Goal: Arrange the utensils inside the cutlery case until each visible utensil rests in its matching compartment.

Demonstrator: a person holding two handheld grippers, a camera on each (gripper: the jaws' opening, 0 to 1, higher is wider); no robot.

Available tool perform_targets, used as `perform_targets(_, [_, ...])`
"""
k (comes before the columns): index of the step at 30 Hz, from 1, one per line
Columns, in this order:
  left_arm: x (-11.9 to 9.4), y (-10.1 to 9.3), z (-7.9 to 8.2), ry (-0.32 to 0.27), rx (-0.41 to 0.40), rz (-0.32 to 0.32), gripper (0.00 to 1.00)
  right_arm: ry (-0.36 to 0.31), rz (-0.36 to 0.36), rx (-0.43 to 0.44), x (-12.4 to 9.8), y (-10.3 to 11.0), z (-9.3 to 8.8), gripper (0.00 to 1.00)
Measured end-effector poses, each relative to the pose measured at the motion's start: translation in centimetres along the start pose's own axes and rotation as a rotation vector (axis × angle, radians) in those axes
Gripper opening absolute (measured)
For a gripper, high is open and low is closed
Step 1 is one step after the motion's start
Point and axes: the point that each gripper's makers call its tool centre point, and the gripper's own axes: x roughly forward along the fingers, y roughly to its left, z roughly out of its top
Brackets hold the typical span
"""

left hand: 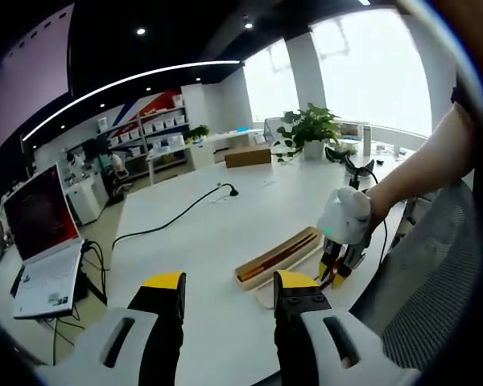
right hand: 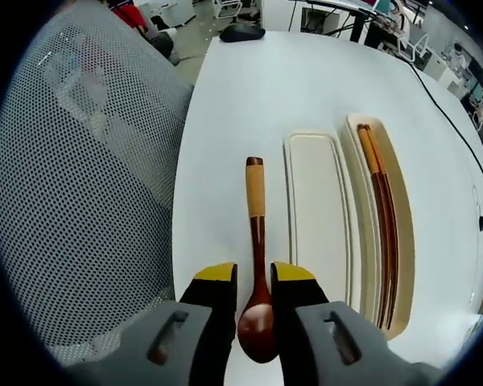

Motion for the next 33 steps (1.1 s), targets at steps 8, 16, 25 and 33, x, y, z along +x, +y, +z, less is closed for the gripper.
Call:
perform_targets(8, [0.01, 0.02, -0.02, 0.001, 0.000, 0.001, 0.44, 0.008, -0.004, 0.003, 0.34, -0.06, -0.09, 0.13])
perform_targets(16, [0.06, -0.07, -0.08, 0.004, 0.004, -0.001, 0.44, 0.016, -0.001, -0.007, 0.51, 0.09, -0.04, 0.13])
perform_targets(25, [0.10, -0.14, -0.16, 0.009, 0.008, -0.004, 0.44, 0.036, -0.041, -0.054, 0.69, -0.39, 0.00, 0.07])
perform_targets(33, [0.12, -0.16, -0.19, 0.012, 0.011, -0.003, 0.44, 0.052, -0.048, -0.057, 0.70, -0.36, -0.06, 0.04])
